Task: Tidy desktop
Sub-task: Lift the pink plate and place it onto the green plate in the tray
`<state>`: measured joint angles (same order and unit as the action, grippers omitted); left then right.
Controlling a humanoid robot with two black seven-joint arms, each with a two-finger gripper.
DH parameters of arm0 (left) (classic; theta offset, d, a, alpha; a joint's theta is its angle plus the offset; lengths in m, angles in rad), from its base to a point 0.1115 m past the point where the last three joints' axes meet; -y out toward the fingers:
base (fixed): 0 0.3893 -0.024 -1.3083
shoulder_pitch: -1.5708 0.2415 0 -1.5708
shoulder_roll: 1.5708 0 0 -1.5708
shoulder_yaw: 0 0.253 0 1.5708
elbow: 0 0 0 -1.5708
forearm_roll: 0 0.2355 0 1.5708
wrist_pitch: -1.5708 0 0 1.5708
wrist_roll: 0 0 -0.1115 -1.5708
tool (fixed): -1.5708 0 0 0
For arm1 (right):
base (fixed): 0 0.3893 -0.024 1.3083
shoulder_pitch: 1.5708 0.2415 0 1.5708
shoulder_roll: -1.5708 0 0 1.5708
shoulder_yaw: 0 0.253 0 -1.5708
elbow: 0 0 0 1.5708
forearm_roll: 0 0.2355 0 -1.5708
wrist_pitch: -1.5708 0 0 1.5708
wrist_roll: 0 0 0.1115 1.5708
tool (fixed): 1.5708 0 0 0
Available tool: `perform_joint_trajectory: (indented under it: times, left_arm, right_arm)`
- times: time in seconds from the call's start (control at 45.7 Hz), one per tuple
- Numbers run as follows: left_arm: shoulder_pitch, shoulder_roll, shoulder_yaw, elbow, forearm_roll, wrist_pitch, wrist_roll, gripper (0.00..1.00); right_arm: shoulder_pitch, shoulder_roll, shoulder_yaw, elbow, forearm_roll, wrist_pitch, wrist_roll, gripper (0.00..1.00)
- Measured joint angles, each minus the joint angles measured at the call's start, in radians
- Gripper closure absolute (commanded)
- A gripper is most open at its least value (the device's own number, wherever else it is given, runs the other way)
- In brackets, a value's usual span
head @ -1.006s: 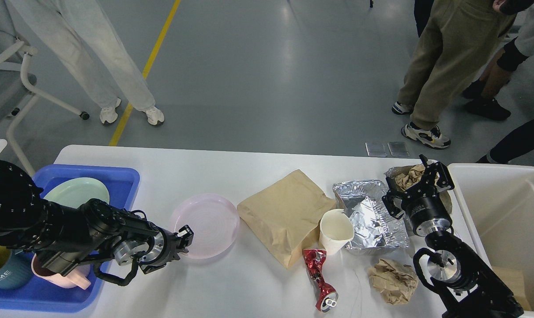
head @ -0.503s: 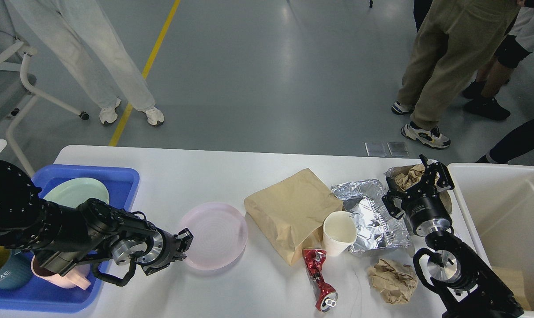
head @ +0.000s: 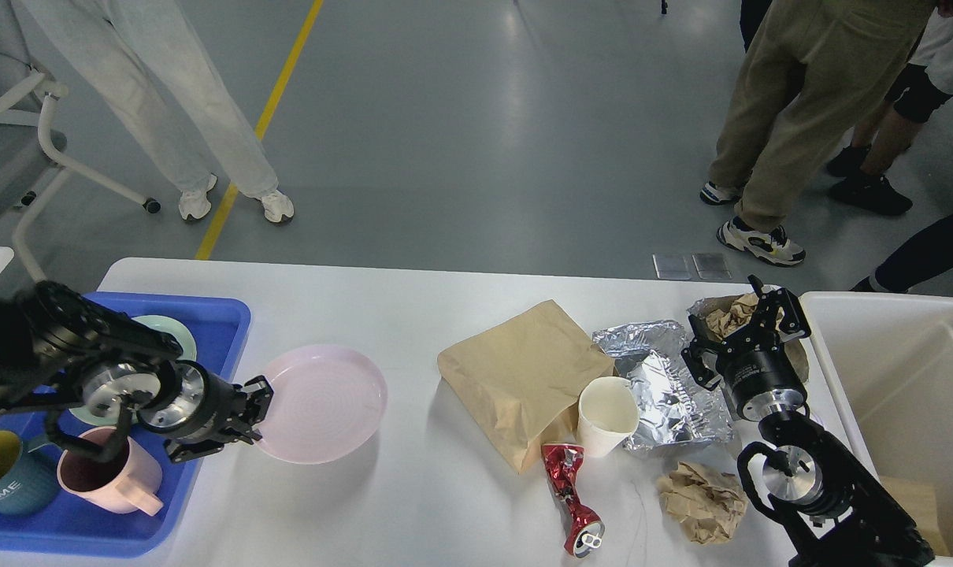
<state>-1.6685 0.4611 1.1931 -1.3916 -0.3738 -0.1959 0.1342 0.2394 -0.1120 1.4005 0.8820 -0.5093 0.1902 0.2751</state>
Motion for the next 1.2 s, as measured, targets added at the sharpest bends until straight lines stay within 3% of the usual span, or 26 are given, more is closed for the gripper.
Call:
perform_joint_trajectory:
  times: [0.175,0.328,0.459,0.547,0.722,0.985,1.203]
  left_arm:
    - [-0.362,0.06,0.164,-0.213,-0.018,-0.061,0.005,1.0]
    - [-0.61,0.027,0.293,-0.298,-0.119,-0.17,0.005,1.0]
    - [-0.697,-0.002,0.347,-0.306,-0.193,-0.274,0.005,1.0]
    - [-0.7,-0.001,0.36,-0.294,-0.211,-0.293,0.004,1.0]
    - [-0.539,0.058,0.395,-0.116,-0.204,-0.309,0.012,1.0]
    - [-0.201,0.242,0.328,0.303,-0.107,-0.337,0.054,1.0]
    - [0.165,0.304,-0.003,0.605,-0.064,-0.299,0.199,1.0]
  right_arm:
    - [0.0,0.0,0.0,0.0,0.0,0.0,0.0,0.0]
    - [0.0,0.0,0.0,0.0,0.0,0.0,0.0,0.0]
    - [0.0,0.0,0.0,0.0,0.0,0.0,0.0,0.0]
    - [0.0,0.0,0.0,0.0,0.0,0.0,0.0,0.0]
    - [0.0,0.0,0.0,0.001,0.0,0.0,0.0,0.0]
    - [0.0,0.0,0.0,0.002,0.0,0.0,0.0,0.0]
    - [0.0,0.0,0.0,0.002,0.0,0.0,0.0,0.0]
